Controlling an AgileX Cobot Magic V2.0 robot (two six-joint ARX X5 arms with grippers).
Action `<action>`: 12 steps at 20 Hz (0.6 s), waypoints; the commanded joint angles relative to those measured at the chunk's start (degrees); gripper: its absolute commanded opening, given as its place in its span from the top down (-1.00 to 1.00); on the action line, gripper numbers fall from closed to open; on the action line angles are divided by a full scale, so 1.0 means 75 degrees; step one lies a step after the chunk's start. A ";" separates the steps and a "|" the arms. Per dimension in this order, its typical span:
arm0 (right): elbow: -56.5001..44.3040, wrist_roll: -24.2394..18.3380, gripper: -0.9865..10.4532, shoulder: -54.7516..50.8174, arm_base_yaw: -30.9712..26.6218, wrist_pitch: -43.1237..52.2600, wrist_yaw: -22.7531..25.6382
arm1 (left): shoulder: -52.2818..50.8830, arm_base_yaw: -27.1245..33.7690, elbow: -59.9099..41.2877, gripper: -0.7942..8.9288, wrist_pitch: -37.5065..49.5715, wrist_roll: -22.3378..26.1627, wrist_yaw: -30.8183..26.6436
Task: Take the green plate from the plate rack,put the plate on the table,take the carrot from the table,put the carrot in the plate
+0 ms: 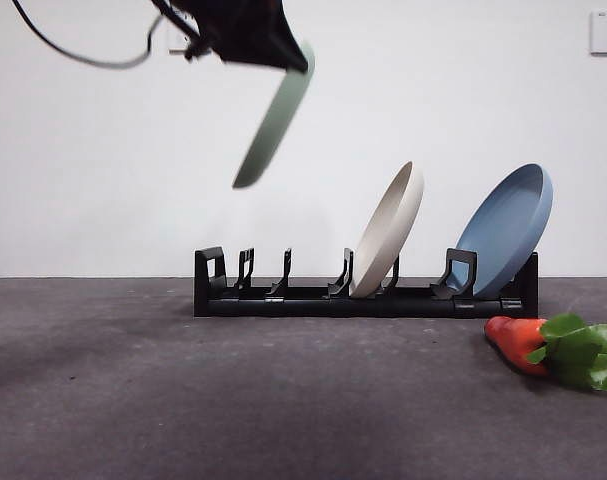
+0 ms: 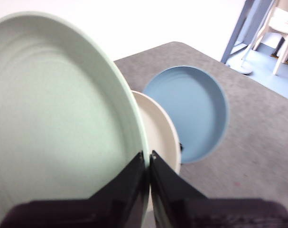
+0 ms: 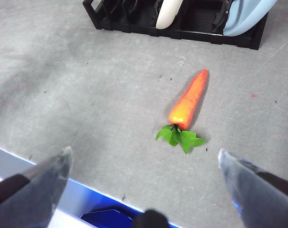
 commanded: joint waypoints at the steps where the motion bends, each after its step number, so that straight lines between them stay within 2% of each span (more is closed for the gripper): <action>1: 0.0020 0.0050 -0.32 -0.0003 0.0009 0.0041 0.0015 | -0.0577 -0.0172 0.0009 0.85 -0.0697 0.0248 0.0012; 3: 0.0020 0.0050 -0.32 -0.0003 0.0009 0.0041 0.0012 | -0.1233 -0.0475 0.0009 0.85 -0.1722 0.0889 -0.0286; 6: 0.0020 0.0050 -0.32 -0.0003 0.0009 0.0044 0.0015 | -0.2078 -0.1326 0.0009 0.85 -0.3366 0.1891 -0.1515; 10: 0.0020 0.0052 -0.32 -0.0003 0.0009 0.0044 0.0015 | -0.2256 -0.2748 -0.0012 0.85 -0.5173 0.2349 -0.2961; 12: 0.0020 0.0052 -0.32 -0.0003 0.0009 0.0044 0.0015 | -0.2124 -0.3395 -0.0254 0.85 -0.5453 0.2492 -0.3351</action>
